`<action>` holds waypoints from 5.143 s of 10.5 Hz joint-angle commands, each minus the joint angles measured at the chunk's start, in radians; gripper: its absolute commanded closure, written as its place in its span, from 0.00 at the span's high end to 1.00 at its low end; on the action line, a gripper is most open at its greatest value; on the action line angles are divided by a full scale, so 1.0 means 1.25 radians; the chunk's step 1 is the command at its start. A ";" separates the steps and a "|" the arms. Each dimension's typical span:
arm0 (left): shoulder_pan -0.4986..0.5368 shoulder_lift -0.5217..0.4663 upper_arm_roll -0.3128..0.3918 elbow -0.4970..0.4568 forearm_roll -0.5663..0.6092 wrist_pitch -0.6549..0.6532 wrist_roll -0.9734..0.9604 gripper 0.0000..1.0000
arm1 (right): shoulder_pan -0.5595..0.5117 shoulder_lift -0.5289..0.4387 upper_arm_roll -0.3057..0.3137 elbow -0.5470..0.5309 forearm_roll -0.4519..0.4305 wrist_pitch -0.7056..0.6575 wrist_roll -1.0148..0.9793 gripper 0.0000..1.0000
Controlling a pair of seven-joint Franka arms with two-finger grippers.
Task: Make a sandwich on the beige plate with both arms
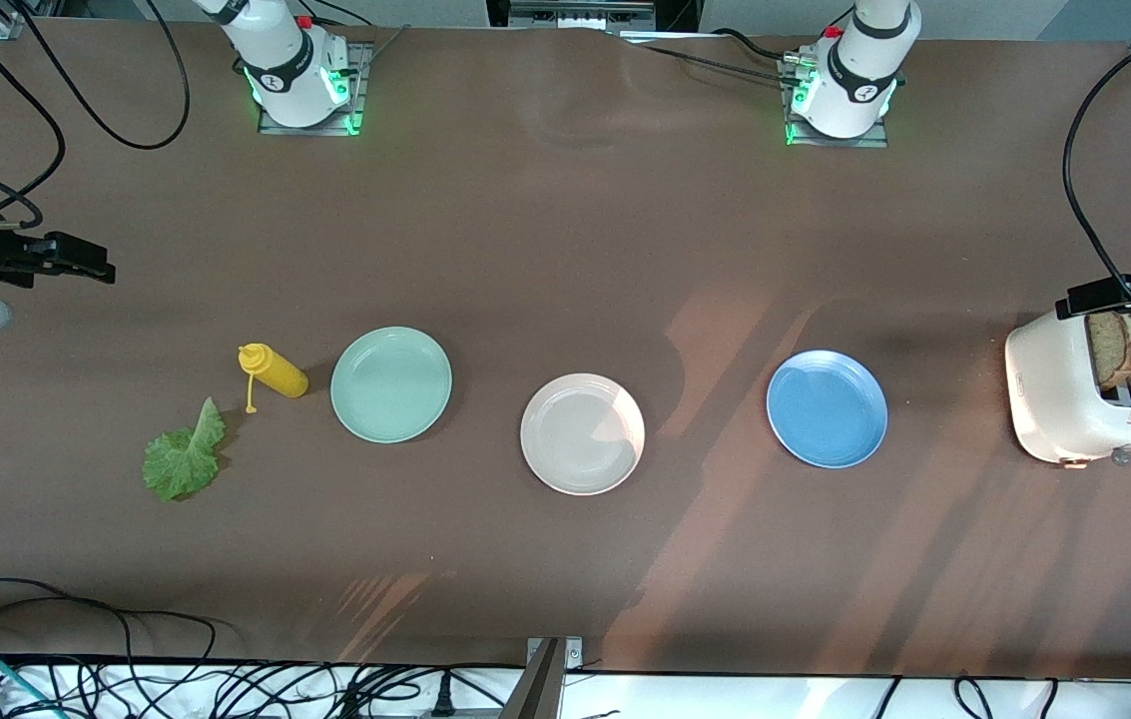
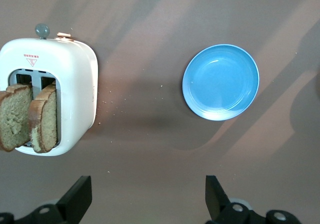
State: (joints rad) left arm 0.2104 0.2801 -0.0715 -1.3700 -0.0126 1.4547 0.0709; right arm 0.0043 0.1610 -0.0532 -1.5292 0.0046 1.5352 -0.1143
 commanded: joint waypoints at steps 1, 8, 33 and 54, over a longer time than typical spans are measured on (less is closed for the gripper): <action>0.001 -0.007 -0.003 -0.006 0.022 0.000 -0.003 1.00 | -0.005 -0.001 0.002 0.005 0.000 -0.007 0.001 1.00; 0.024 -0.007 0.001 -0.004 0.053 0.000 0.007 1.00 | -0.005 -0.001 0.002 0.005 0.000 -0.007 0.001 1.00; 0.115 0.232 0.001 0.000 0.297 0.090 0.120 0.00 | -0.005 -0.001 0.002 0.005 0.000 -0.007 0.001 1.00; -0.318 0.320 -0.014 0.151 -0.419 0.335 -0.612 0.00 | 0.015 -0.001 0.009 0.026 0.009 -0.007 0.012 1.00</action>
State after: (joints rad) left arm -0.1326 0.6332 -0.1048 -1.1980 -0.4754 1.7941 -0.6586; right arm 0.0197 0.1610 -0.0434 -1.5105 0.0059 1.5365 -0.1143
